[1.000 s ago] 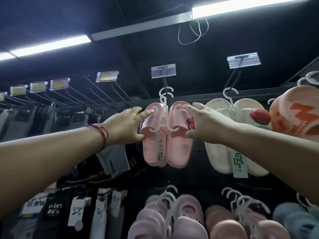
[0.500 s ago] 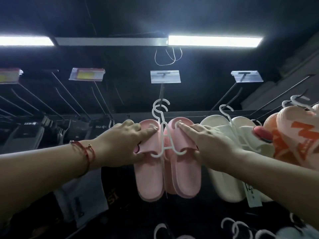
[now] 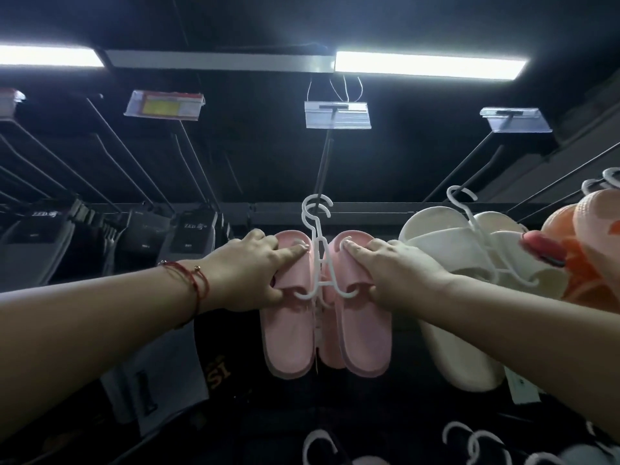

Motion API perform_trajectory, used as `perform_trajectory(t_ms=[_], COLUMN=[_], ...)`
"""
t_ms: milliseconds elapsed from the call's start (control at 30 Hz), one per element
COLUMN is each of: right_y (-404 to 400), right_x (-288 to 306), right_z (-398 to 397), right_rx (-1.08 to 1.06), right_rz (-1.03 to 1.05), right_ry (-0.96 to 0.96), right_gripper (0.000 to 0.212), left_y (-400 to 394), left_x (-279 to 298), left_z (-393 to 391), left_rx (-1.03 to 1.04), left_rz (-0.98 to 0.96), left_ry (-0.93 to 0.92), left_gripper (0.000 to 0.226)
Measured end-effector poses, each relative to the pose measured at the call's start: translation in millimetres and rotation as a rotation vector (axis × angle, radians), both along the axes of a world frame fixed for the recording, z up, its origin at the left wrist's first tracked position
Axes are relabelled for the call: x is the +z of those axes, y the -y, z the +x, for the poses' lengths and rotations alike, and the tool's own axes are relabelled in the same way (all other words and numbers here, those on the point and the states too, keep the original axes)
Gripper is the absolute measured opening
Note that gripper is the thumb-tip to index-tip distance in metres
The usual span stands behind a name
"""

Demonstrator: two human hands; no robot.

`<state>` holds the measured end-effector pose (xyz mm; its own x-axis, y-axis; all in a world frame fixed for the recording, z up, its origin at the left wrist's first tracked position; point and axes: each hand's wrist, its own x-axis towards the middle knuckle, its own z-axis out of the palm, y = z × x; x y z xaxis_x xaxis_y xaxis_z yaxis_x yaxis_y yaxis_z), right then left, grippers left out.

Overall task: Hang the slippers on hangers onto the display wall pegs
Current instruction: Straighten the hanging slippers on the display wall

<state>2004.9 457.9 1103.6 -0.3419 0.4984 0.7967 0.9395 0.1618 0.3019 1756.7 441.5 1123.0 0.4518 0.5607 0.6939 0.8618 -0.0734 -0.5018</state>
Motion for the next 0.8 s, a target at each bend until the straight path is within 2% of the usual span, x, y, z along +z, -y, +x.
perform_trajectory(t_ms=[467, 667, 800], right_y=[-33.6, -54.5, -60.9], right_x=[1.9, -0.1, -0.5], right_z=[-10.1, -20.0, -21.0], right_rx=[-0.092, -0.069, 0.039], right_rz=[-0.095, -0.146, -0.213], right_ry=[0.012, -0.135, -0.303], right_gripper=[0.081, 0.082, 0.082], left_y=[-29.2, -49.0, -49.8], left_x=[-0.9, -3.4, -5.1], left_z=[16.6, 27.0, 32.9], left_rx=[0.076, 0.040, -0.027], left_rz=[-0.113, -0.175, -0.225], left_ry=[0.114, 0.280, 0.372], left_gripper=[0.087, 0.081, 0.080])
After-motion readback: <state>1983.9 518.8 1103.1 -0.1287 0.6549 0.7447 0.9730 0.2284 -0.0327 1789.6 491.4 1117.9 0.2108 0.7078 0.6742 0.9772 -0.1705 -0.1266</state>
